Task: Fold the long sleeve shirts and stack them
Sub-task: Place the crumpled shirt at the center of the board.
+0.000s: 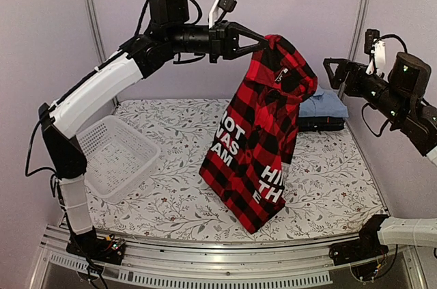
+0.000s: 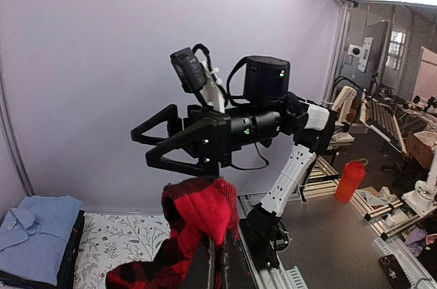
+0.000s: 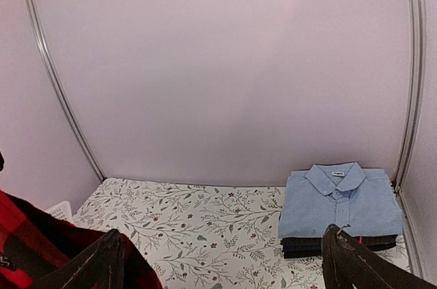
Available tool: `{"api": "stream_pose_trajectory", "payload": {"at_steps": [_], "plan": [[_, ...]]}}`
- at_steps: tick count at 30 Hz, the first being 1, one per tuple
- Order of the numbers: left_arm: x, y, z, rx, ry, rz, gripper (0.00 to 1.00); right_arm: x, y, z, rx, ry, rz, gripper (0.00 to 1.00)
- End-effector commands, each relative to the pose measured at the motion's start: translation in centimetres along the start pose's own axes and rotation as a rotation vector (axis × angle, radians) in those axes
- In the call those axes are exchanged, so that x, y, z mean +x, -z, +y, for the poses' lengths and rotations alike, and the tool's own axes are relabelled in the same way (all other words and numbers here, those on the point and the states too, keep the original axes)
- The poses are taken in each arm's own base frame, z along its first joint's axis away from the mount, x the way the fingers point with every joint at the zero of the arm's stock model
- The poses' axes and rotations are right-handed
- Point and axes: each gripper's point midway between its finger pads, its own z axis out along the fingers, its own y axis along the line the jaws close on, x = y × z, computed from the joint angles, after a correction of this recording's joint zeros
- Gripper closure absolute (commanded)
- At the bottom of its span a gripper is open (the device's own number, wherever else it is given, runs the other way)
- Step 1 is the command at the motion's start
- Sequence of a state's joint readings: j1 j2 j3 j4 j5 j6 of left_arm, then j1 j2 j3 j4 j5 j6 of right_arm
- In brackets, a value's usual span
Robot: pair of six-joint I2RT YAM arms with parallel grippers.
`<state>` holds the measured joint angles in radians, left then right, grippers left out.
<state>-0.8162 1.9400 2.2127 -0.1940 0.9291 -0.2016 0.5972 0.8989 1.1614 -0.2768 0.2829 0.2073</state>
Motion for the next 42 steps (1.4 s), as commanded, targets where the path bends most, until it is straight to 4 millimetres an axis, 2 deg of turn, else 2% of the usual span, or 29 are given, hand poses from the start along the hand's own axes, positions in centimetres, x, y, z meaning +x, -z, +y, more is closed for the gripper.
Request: {"api": "stream_pose_trajectory", "payload": {"at_steps": [1, 3, 4, 5, 6, 9, 11, 15, 18, 20, 21, 24, 28, 30, 31, 32, 34, 35, 36, 37, 38, 42], "plan": [[-1.2, 0.1, -5.4, 0.176, -0.076, 0.014, 1.0, 0.2, -1.2, -0.5, 0.009, 0.042, 0.045, 0.01], [-0.7, 0.6, -6.0, 0.183, -0.093, 0.026, 1.0, 2.8, -2.5, 2.0, -0.132, 0.083, 0.134, 0.01], [-0.2, 1.1, -5.9, 0.173, -0.095, 0.032, 1.0, 4.8, -3.2, 3.7, -0.231, 0.114, 0.199, 0.01], [1.0, 1.4, -5.3, 0.155, -0.074, 0.043, 1.0, 6.3, -3.3, 5.2, -0.326, 0.129, 0.252, 0.02], [1.3, 2.0, -5.0, 0.135, -0.071, 0.038, 1.0, 8.3, -3.6, 6.5, -0.418, 0.148, 0.316, 0.06], [2.2, 4.0, -3.2, 0.047, -0.06, 0.013, 1.0, 14.1, -3.2, 10.5, -0.647, 0.204, 0.485, 0.12], [2.4, 5.1, -1.6, -0.029, -0.062, 0.003, 1.0, 16.4, -1.9, 13.1, -0.774, 0.239, 0.529, 0.11], [3.1, 6.7, 1.4, -0.109, -0.039, -0.026, 1.0, 17.0, 1.4, 17.2, -1.007, 0.183, 0.516, 0.07], [2.9, 6.5, 1.8, -0.066, -0.015, -0.066, 1.0, 18.3, 2.2, 20.9, -1.053, 0.191, 0.521, 0.04], [2.6, 5.5, 1.0, 0.009, -0.011, -0.075, 1.0, 19.2, 0.6, 21.8, -1.004, 0.171, 0.518, 0.02], [2.4, 4.9, 0.5, 0.039, -0.013, -0.075, 1.0, 20.1, -0.7, 21.7, -0.945, 0.14, 0.536, 0.01], [1.2, 3.9, -1.6, 0.108, -0.04, -0.094, 1.0, 20.9, -4.6, 20.1, -0.732, 0.087, 0.502, 0.01], [-0.9, 3.7, -4.8, 0.202, -0.079, -0.142, 1.0, 18.6, -6.8, 19.4, -0.628, -0.001, 0.37, 0.01], [-1.7, 3.6, -6.1, 0.246, -0.084, -0.155, 1.0, 17.0, -7.3, 19.6, -0.622, -0.03, 0.31, 0.07], [-2.5, 3.5, -6.7, 0.263, -0.098, -0.163, 1.0, 15.9, -7.2, 19.8, -0.626, -0.034, 0.277, 0.13], [-2.8, 3.4, -7.0, 0.277, -0.102, -0.165, 1.0, 14.9, -7.3, 19.7, -0.619, -0.037, 0.247, 0.26], [-3.5, 3.1, -7.5, 0.303, -0.109, -0.169, 1.0, 13.1, -7.2, 19.6, -0.607, -0.033, 0.204, 0.66], [-3.6, 3.0, -7.5, 0.316, -0.107, -0.169, 1.0, 12.0, -7.0, 19.6, -0.603, -0.031, 0.184, 0.81], [-3.9, 3.0, -7.8, 0.328, -0.111, -0.174, 1.0, 11.2, -6.8, 19.4, -0.597, -0.023, 0.17, 0.93], [-4.2, 3.1, -7.9, 0.339, -0.112, -0.178, 1.0, 10.7, -6.7, 19.2, -0.582, -0.011, 0.165, 1.0], [-4.5, 3.2, -8.1, 0.348, -0.114, -0.182, 1.0, 10.3, -6.4, 18.6, -0.558, -0.002, 0.171, 1.0], [-5.8, 4.2, -8.3, 0.325, -0.137, -0.21, 1.0, 7.3, -5.6, 14.4, -0.34, 0.034, 0.16, 1.0]]}}
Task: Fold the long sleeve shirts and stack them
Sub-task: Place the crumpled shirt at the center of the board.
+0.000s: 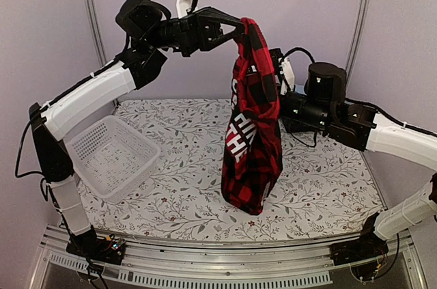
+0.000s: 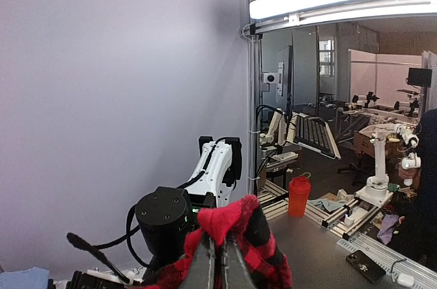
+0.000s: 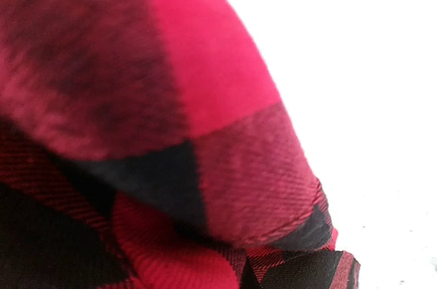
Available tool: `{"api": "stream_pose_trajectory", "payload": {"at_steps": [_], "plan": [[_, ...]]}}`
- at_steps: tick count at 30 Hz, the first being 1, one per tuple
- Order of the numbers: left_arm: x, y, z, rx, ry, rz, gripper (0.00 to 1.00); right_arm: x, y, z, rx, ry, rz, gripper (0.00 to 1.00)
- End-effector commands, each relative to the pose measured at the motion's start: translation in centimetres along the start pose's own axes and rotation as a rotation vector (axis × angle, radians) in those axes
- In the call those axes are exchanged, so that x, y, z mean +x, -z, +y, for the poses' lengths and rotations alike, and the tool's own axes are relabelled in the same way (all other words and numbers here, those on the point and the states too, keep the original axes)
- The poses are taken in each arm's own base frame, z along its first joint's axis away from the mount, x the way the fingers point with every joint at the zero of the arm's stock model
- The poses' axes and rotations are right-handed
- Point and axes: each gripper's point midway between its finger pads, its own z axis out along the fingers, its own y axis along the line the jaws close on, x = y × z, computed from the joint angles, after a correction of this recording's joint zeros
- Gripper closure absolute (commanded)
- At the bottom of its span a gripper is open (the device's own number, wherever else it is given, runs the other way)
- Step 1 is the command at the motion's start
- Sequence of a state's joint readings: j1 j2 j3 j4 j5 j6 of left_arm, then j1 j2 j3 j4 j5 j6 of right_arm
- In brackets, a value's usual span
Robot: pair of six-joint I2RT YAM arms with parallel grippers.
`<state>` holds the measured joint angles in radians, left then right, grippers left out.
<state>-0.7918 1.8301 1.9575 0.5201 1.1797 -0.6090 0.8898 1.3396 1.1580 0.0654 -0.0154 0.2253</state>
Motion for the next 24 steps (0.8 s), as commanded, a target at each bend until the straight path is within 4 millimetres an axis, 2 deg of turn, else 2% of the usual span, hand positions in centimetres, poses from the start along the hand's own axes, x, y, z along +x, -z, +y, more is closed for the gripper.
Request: {"api": "stream_pose_trajectory", "payload": {"at_steps": [1, 4, 5, 8, 11, 12, 13, 14, 16, 17, 18, 19, 20, 21, 22, 24], "plan": [[-2.1, 0.9, -0.8, -0.005, -0.039, -0.034, 1.0, -5.4, 5.3, -3.3, 0.26, 0.018, -0.07, 1.0], [-2.8, 4.3, 1.7, -0.161, -0.013, -0.071, 1.0, -7.3, 8.4, -3.3, 0.312, 0.018, -0.036, 1.0], [-3.0, 5.9, 3.2, -0.239, 0.012, -0.089, 1.0, -8.5, 9.4, -2.8, 0.313, 0.01, -0.037, 1.0], [-2.4, 10.8, 8.5, -0.473, 0.131, -0.118, 1.0, -8.7, 10.1, -1.8, 0.29, -0.025, 0.044, 1.0], [0.4, 16.4, 14.5, -0.73, 0.289, -0.134, 1.0, -5.6, 6.9, -2.7, 0.338, -0.06, 0.188, 1.0], [2.4, 18.4, 16.8, -0.81, 0.365, -0.126, 1.0, -4.6, 5.7, -3.6, 0.359, -0.063, 0.221, 1.0], [4.3, 20.5, 18.7, -0.883, 0.439, -0.118, 1.0, -2.6, 3.5, -5.1, 0.359, -0.084, 0.283, 1.0], [6.1, 22.4, 20.4, -0.938, 0.506, -0.108, 1.0, -1.6, 1.6, -7.2, 0.339, -0.131, 0.301, 1.0], [11.1, 26.2, 23.1, -1.04, 0.674, -0.07, 0.97, 1.2, -1.2, -11.7, 0.28, -0.233, 0.34, 1.0], [13.1, 27.7, 24.1, -1.075, 0.725, -0.052, 0.8, 2.0, -1.8, -14.0, 0.286, -0.273, 0.348, 1.0], [15.4, 29.0, 24.9, -1.11, 0.783, -0.026, 0.6, 3.6, -2.8, -16.1, 0.301, -0.305, 0.38, 0.95], [17.0, 30.0, 25.4, -1.137, 0.814, 0.002, 0.46, 4.9, -3.6, -17.8, 0.32, -0.328, 0.403, 0.83], [18.3, 30.7, 25.5, -1.166, 0.835, 0.034, 0.36, 7.6, -4.7, -19.7, 0.341, -0.356, 0.455, 0.74], [19.0, 31.2, 25.4, -1.196, 0.839, 0.058, 0.27, 9.1, -5.2, -20.6, 0.345, -0.38, 0.479, 0.71], [20.1, 31.5, 24.9, -1.223, 0.85, 0.083, 0.21, 11.0, -5.6, -21.5, 0.354, -0.398, 0.507, 0.67], [20.7, 32.1, 23.5, -1.269, 0.844, 0.103, 0.14, 13.1, -5.6, -22.0, 0.367, -0.409, 0.529, 0.49]]}}
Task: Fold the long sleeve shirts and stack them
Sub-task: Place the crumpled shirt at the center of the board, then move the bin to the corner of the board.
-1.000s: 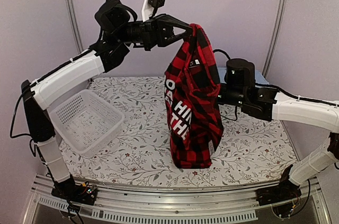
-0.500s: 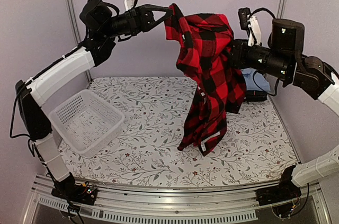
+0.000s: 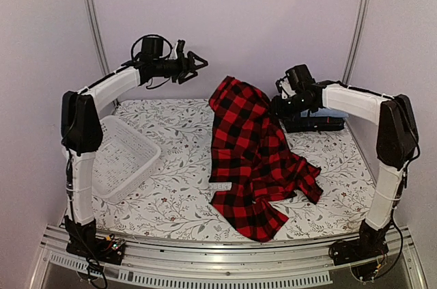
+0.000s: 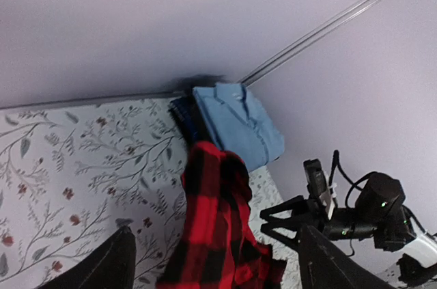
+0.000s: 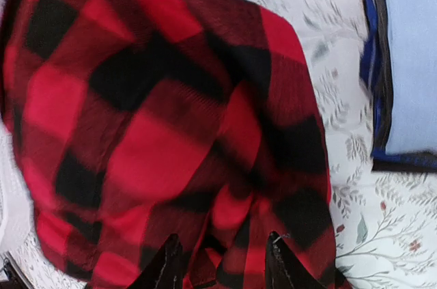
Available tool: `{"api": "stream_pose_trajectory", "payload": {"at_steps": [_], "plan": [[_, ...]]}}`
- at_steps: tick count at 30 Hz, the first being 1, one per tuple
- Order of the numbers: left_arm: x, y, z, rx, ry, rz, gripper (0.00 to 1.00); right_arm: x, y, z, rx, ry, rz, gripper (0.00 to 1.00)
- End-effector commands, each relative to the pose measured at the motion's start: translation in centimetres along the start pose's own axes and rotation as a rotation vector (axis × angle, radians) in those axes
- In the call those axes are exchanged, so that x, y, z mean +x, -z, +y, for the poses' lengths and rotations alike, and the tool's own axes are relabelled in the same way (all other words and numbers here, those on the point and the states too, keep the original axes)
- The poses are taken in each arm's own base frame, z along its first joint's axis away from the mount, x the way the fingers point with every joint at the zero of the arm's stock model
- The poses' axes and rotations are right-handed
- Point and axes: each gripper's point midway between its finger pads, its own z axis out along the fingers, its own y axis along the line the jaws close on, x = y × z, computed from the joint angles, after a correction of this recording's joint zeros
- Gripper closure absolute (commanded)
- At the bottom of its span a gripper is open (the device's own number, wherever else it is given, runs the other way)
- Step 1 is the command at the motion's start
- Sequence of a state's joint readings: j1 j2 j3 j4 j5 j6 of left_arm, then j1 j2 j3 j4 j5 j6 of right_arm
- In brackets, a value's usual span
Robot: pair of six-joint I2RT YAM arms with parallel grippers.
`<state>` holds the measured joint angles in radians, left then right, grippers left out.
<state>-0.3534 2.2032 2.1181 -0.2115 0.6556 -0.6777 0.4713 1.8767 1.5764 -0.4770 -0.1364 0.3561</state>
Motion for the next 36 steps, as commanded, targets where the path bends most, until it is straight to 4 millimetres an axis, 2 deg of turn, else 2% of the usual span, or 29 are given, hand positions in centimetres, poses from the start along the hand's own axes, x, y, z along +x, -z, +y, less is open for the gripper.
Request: {"api": "stream_pose_trajectory", "payload": {"at_steps": [1, 2, 5, 9, 13, 14, 17, 19, 22, 25, 27, 30, 32, 36], "plan": [[3.3, 2.8, 2.1, -0.176, 0.029, 0.06, 0.13, 2.2, -0.8, 0.7, -0.091, -0.023, 0.039, 0.4], [4.1, 3.5, 2.1, -0.184, 0.03, 0.062, 0.12, 3.1, -0.9, 0.3, -0.085, -0.026, 0.045, 0.33], [7.7, 4.7, 2.0, -0.202, 0.036, 0.104, 0.12, 4.1, 0.5, 0.1, -0.046, -0.003, 0.021, 0.22], [14.0, 5.7, 1.3, -0.243, 0.034, 0.187, 0.16, 6.8, 1.8, -0.4, 0.004, 0.028, 0.036, 0.21], [21.3, 6.5, 0.2, -0.287, 0.02, 0.287, 0.2, 9.7, 2.7, -1.3, 0.046, 0.039, 0.062, 0.21], [23.7, 6.7, 0.4, -0.309, 0.027, 0.328, 0.21, 10.5, 2.7, -1.6, 0.052, 0.037, 0.07, 0.21], [29.0, 6.5, -0.7, -0.304, 0.035, 0.424, 0.27, 11.9, 3.2, -2.3, 0.06, 0.026, 0.082, 0.21], [31.6, 6.4, -0.6, -0.334, 0.023, 0.469, 0.29, 12.8, 3.1, -2.7, 0.068, 0.02, 0.097, 0.22], [34.3, 6.4, 0.1, -0.378, 0.023, 0.519, 0.29, 13.9, 3.0, -3.0, 0.081, 0.019, 0.114, 0.22], [35.5, 6.5, 1.4, -0.435, 0.02, 0.535, 0.31, 14.7, 2.6, -3.0, 0.088, 0.024, 0.128, 0.22], [35.2, 6.2, 2.1, -0.46, 0.014, 0.518, 0.3, 15.0, 2.4, -2.8, 0.083, 0.028, 0.13, 0.22], [33.6, 4.9, 3.0, -0.51, -0.036, 0.473, 0.28, 15.1, 2.0, -2.5, 0.075, 0.031, 0.132, 0.22], [31.8, 4.0, 4.1, -0.581, -0.069, 0.44, 0.27, 15.1, 1.8, -2.4, 0.075, 0.033, 0.134, 0.22], [28.6, 3.8, 7.7, -0.714, -0.062, 0.373, 0.27, 15.1, 1.6, -2.5, 0.078, 0.037, 0.133, 0.22]]}}
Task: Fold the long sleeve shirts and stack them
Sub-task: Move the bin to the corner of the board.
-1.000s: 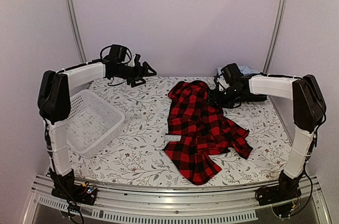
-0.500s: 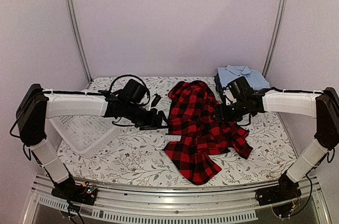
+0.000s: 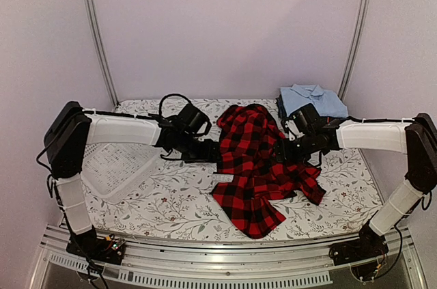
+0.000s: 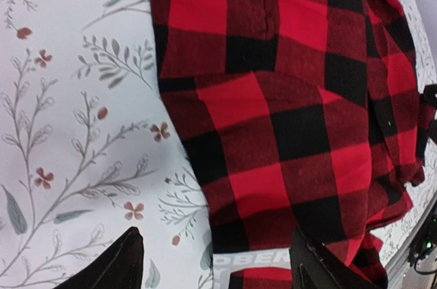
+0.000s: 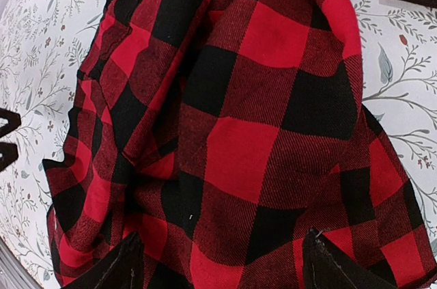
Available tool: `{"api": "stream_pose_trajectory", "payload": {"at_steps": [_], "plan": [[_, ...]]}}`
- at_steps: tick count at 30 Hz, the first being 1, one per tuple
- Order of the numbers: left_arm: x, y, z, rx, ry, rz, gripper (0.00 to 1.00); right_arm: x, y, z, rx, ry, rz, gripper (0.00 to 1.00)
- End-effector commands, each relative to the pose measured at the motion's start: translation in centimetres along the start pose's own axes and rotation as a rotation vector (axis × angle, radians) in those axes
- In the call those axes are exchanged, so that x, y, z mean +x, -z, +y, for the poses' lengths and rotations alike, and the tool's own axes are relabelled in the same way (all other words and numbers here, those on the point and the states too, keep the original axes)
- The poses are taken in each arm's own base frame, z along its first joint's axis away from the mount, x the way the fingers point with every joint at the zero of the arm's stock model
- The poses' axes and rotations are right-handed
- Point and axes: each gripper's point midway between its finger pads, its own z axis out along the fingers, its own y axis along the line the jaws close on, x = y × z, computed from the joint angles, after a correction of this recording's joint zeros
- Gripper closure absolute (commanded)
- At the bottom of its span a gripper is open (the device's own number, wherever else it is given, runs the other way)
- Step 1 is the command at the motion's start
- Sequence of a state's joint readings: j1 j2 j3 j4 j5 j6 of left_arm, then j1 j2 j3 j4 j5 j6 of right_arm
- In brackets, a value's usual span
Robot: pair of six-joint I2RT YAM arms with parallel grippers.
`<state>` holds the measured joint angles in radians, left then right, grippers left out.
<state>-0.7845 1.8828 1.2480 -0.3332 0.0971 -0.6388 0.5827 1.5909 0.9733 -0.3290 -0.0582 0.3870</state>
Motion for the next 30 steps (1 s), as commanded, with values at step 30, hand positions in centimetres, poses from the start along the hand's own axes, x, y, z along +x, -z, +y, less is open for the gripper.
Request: {"api": "stream_pose_trajectory", "payload": {"at_steps": [30], "plan": [[4.7, 11.1, 19.6, -0.398, 0.416, -0.082, 0.28, 0.9, -0.9, 0.7, -0.022, 0.012, 0.018, 0.22]]}}
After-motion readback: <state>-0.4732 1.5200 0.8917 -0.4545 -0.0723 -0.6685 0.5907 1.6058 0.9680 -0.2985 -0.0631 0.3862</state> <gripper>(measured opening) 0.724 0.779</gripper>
